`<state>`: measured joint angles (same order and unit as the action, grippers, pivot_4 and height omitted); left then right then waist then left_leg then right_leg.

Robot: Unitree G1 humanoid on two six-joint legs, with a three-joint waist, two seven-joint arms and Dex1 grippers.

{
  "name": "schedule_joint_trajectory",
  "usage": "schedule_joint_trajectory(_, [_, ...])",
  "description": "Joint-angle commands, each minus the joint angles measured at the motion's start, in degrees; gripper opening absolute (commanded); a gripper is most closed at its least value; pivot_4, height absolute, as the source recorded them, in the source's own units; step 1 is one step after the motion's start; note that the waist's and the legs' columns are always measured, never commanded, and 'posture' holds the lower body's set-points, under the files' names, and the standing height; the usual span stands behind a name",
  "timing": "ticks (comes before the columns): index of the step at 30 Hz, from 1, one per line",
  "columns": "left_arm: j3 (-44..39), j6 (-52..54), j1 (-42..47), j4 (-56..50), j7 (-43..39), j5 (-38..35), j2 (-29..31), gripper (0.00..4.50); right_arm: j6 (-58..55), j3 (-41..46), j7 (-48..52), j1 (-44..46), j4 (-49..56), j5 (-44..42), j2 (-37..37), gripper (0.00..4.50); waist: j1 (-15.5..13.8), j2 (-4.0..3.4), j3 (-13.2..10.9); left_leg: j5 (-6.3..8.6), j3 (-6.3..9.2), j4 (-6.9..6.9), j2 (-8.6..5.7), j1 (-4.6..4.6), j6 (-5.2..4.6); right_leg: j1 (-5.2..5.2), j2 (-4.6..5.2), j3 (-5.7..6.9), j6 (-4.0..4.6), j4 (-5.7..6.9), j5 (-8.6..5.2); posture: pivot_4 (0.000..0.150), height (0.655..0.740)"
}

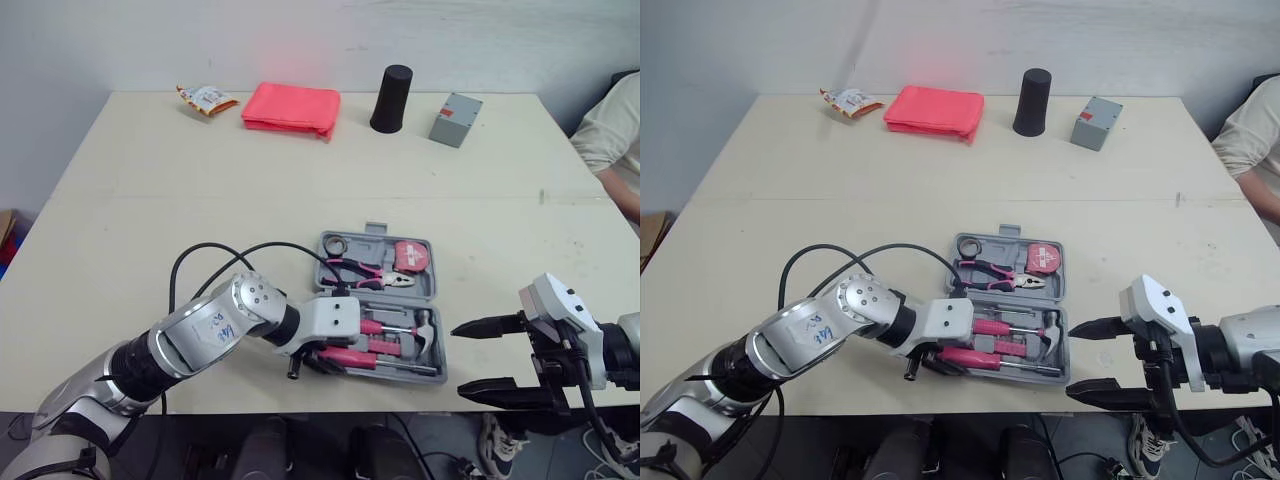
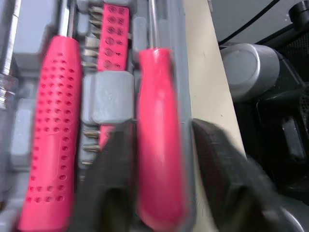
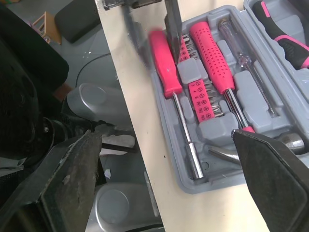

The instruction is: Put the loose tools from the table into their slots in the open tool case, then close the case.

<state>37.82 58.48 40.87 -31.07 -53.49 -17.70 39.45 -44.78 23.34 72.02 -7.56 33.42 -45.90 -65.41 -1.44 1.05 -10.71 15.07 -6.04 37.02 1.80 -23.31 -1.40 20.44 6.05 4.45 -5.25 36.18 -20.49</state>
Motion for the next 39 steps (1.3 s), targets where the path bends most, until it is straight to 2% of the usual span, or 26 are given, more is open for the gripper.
schedule_joint_trajectory(1, [-6.27, 0.50, 1.18, -4.05, -2.04, -3.75, 0.54, 3.42, 0.77, 0.41, -0.30, 0.45, 0.79, -0.69, 0.49, 4.50, 0.00, 0.00, 0.00, 0.00, 0.00, 0.01, 0.00, -0.01, 0.00, 0.00, 0.00, 0.01, 0.00, 0.00, 0.00, 0.150, 0.7361])
schedule_joint_trajectory(2, [-7.39, -1.70, 0.84, -4.38, -2.35, -3.72, 0.61, 3.97, 0.95, 0.28, -0.37, 0.20, 0.91, -0.56, 0.66, 4.50, -0.01, 0.00, 0.00, 0.00, 0.01, 0.02, 0.01, -0.01, 0.00, 0.00, 0.00, 0.01, 0.00, 0.00, 0.00, 0.150, 0.7361])
schedule_joint_trajectory(4, [-8.93, -5.47, -0.63, -4.46, -2.55, -3.70, 0.21, 3.97, 1.42, 0.09, -0.39, -0.33, 0.98, -0.17, 0.99, 4.50, -0.03, 0.00, 0.00, 0.00, 0.02, 0.01, -0.01, 0.00, 0.00, -0.01, 0.03, 0.02, 0.00, -0.01, 0.00, 0.150, 0.7361])
schedule_joint_trajectory(6, [-12.14, -8.52, -4.14, -3.52, -2.07, -6.12, -2.67, 3.97, 2.01, -0.32, -0.52, -0.63, 0.89, 0.26, 1.30, 4.50, 0.00, -0.01, 0.00, 0.00, 0.01, 0.01, -0.03, 0.00, 0.00, -0.02, 0.04, 0.03, 0.00, -0.02, 0.00, 0.150, 0.7361])
schedule_joint_trajectory(8, [-16.38, -11.96, -9.56, -1.04, -2.16, -9.63, -6.11, 3.41, 2.45, -0.89, -0.96, -0.59, 0.65, 0.52, 1.82, 4.50, 0.00, -0.01, 0.01, 0.01, 0.00, 0.01, -0.03, 0.01, -0.01, -0.03, 0.06, 0.04, 0.00, -0.01, 0.00, 0.150, 0.7361])
schedule_joint_trajectory(10, [-17.24, -20.03, -14.75, 1.86, -5.11, -8.38, -5.99, 2.78, 1.86, -1.15, -1.74, -0.13, 0.12, -0.29, 2.62, 4.50, 0.13, 0.00, 0.00, 0.01, 0.03, 0.04, -0.02, 0.01, -0.02, -0.04, 0.06, 0.08, 0.00, 0.01, 0.00, 0.150, 0.7361])
schedule_joint_trajectory(11, [-16.82, -22.79, -17.22, 3.39, -6.26, -7.19, -5.10, 2.26, 1.61, -1.25, -2.07, 0.02, -0.50, -0.61, 3.07, 4.50, 0.17, -0.01, 0.00, 0.01, 0.02, 0.04, 0.00, 0.03, -0.01, -0.04, 0.06, 0.10, 0.00, 0.02, 0.00, 0.150, 0.7361])
schedule_joint_trajectory(12, [-16.65, -24.76, -18.99, 4.54, -6.77, -6.46, -4.77, 2.10, 1.84, -1.37, -2.03, -0.12, -1.05, -0.34, 3.30, 4.50, 0.19, -0.01, 0.01, -0.01, 0.00, 0.04, 0.00, 0.03, 0.01, -0.02, 0.06, 0.11, 0.00, 0.04, 0.00, 0.150, 0.7361])
schedule_joint_trajectory(13, [-16.54, -25.85, -20.06, 5.53, -6.33, -5.76, -4.78, 1.52, 2.36, -1.52, -1.80, -0.52, -1.45, 0.41, 3.30, 4.50, 0.14, -0.03, 0.01, -0.01, 0.00, 0.04, 0.00, 0.06, 0.02, -0.02, 0.05, 0.12, 0.01, 0.06, 0.00, 0.150, 0.7361])
schedule_joint_trajectory(14, [-16.43, -26.02, -20.52, 6.02, -5.92, -5.70, -5.04, 1.25, 2.98, -1.63, -1.42, -1.02, -1.60, 1.16, 3.18, 4.50, 0.11, -0.03, 0.02, -0.01, 0.00, 0.04, 0.00, 0.07, 0.01, -0.02, 0.06, 0.12, 0.01, 0.08, -0.01, 0.150, 0.7361])
schedule_joint_trajectory(16, [-15.69, -25.68, -20.28, 6.79, -4.29, -4.75, -6.02, 0.34, 3.23, -1.62, -1.39, -1.30, -1.62, 1.27, 3.11, 4.50, -0.17, -0.02, 0.01, 0.02, 0.02, 0.06, -0.02, 0.04, -0.04, -0.03, 0.10, 0.13, 0.01, 0.09, -0.01, 0.150, 0.7361])
schedule_joint_trajectory(17, [-15.18, -25.55, -20.02, 7.21, -3.60, -4.06, -6.54, 0.10, 2.99, -1.57, -1.63, -1.15, -1.56, 0.93, 3.23, 4.50, -0.31, -0.02, 0.01, 0.05, 0.05, 0.06, -0.07, 0.02, -0.08, -0.02, 0.17, 0.17, 0.01, 0.09, 0.00, 0.150, 0.7361])
schedule_joint_trajectory(29, [-10.00, -26.34, -18.81, 11.60, -1.12, 4.80, -7.77, 0.10, 3.00, -1.69, -2.33, -1.38, -1.09, 0.91, 3.48, 4.50, 0.06, -0.03, 0.02, 0.09, 0.03, 0.05, -0.12, 0.04, -0.16, -0.09, 0.26, 0.21, -0.06, 0.02, 0.04, 0.150, 0.7361])
schedule_joint_trajectory(35, [-2.72, -25.88, -20.82, 11.74, -2.39, 12.38, -1.76, 0.10, 2.83, -0.98, -3.24, -2.43, -0.07, 0.56, 3.97, 4.50, 0.04, -0.03, 0.10, 0.11, 0.05, 0.02, -0.12, 0.16, -0.16, -0.22, 0.26, 0.21, -0.06, -0.03, 0.04, 0.150, 0.7361])
schedule_joint_trajectory(39, [-0.59, -24.09, -20.28, 12.23, -1.23, 14.43, -1.22, 0.10, 2.15, -0.16, -3.82, -3.12, 0.58, -0.40, 4.26, 4.50, 0.13, -0.37, 0.51, 0.15, 0.05, -0.10, -0.07, 0.44, -0.13, -0.52, 0.24, 0.22, -0.05, -0.22, 0.03, 0.150, 0.7361])
